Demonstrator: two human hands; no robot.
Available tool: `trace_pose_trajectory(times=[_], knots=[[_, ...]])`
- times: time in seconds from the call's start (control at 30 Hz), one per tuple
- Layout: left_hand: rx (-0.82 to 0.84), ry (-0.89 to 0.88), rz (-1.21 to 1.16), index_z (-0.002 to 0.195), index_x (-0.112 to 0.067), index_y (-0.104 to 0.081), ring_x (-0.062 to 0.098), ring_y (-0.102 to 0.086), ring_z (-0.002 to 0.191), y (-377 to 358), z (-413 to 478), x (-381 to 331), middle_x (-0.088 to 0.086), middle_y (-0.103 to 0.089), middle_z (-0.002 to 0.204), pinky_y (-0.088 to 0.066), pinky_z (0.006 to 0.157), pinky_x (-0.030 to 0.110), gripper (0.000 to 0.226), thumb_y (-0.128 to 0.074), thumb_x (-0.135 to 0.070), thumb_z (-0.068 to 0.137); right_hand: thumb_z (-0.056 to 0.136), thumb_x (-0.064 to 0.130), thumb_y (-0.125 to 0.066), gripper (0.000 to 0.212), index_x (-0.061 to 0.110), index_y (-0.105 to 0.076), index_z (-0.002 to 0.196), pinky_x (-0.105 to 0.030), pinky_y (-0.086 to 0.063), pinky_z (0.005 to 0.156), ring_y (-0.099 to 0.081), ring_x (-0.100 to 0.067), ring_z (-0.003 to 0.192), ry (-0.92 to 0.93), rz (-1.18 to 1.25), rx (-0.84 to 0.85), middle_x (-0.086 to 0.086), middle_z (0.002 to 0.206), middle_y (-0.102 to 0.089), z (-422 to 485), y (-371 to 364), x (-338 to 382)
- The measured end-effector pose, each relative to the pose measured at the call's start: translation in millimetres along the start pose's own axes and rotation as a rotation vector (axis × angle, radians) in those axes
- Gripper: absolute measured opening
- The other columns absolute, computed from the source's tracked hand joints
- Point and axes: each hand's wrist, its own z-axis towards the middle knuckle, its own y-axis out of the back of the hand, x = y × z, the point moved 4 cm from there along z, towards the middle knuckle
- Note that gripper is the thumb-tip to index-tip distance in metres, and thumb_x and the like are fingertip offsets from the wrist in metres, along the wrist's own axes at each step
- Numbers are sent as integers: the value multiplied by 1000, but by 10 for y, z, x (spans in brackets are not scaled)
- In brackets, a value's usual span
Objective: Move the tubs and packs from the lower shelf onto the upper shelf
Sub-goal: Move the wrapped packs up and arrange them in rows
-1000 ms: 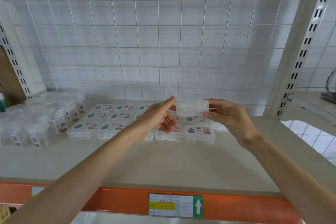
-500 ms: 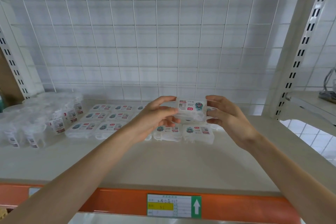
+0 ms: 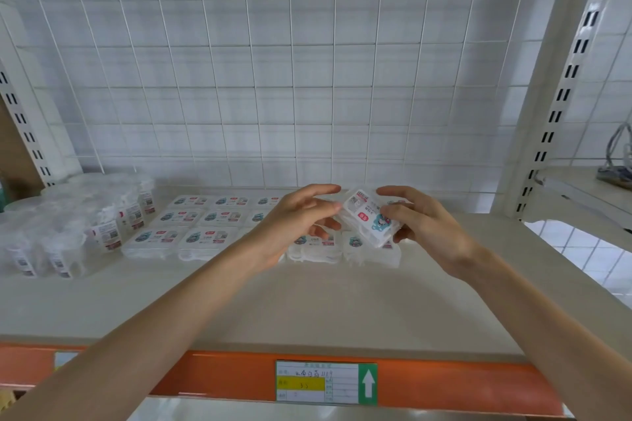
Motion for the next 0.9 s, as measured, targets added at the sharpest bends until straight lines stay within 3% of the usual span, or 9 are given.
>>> trace_pose_trajectory(times=[0.17, 0.3, 0.43, 0.53, 0.63, 0.77, 0.9], knots=[[9, -19, 36, 126, -20, -59, 18, -71, 90, -36, -16, 11, -1, -74, 102, -54, 78, 31, 32, -63, -20, 94, 92, 1, -59, 40, 10, -49, 130, -41, -57, 82, -70, -30, 96, 8, 123, -11, -16, 109, -71, -11, 18, 3], [73, -55, 158, 129, -26, -56, 10, -69, 101, -74, -34, 15, -5, -72, 108, -52, 79, 19, 36, -64, -23, 94, 91, 2, -63, 46, 8, -47, 133, -32, -57, 78, -70, -28, 101, 12, 149, 41, -13, 114, -70, -10, -5, 4], [59, -75, 169, 126, -23, -58, 14, -70, 97, -88, -15, 45, 0, -73, 105, -55, 86, 30, 30, -61, -19, 96, 81, 12, -72, 57, 8, -47, 132, -40, -56, 87, -68, -28, 106, 28, 123, 90, -12, 116, -70, -1, -17, -21], [-1, -68, 118, 119, -20, -63, 15, -71, 90, -44, 8, 55, 2, -74, 101, -57, 85, 33, 24, -61, -17, 96, 83, 5, -75, 54, 15, -51, 130, -34, -56, 83, -69, -24, 104, 51, 27, 85, -6, 110, -72, -5, -13, -16], [-39, -65, 50, 113, -18, -68, 19, -71, 86, -16, 27, 61, 6, -75, 99, -57, 81, 34, 19, -61, -14, 96, 74, 11, -85, 71, 20, -47, 133, -31, -55, 84, -68, -14, 104, 83, -103, 93, 0, 113, -71, -17, -34, -32], [-79, -57, 10, 113, -12, -70, 21, -70, 84, 2, 31, 54, 12, -75, 98, -57, 73, 28, 20, -59, -16, 97, 60, 30, -93, 97, 37, -38, 140, -5, -41, 88, -49, 9, 114, 337, -542, -24, 26, 128, -48, -70, -47, 62], [-51, -23, 21, 115, -9, -71, 26, -69, 89, -4, 48, 84, 18, -73, 102, -57, 82, 35, 24, -57, -17, 98, 62, 38, -90, 68, 34, -58, 122, -11, -42, 88, -53, -4, 118, 526, -571, -89, 20, 125, -54, -97, -19, 157]])
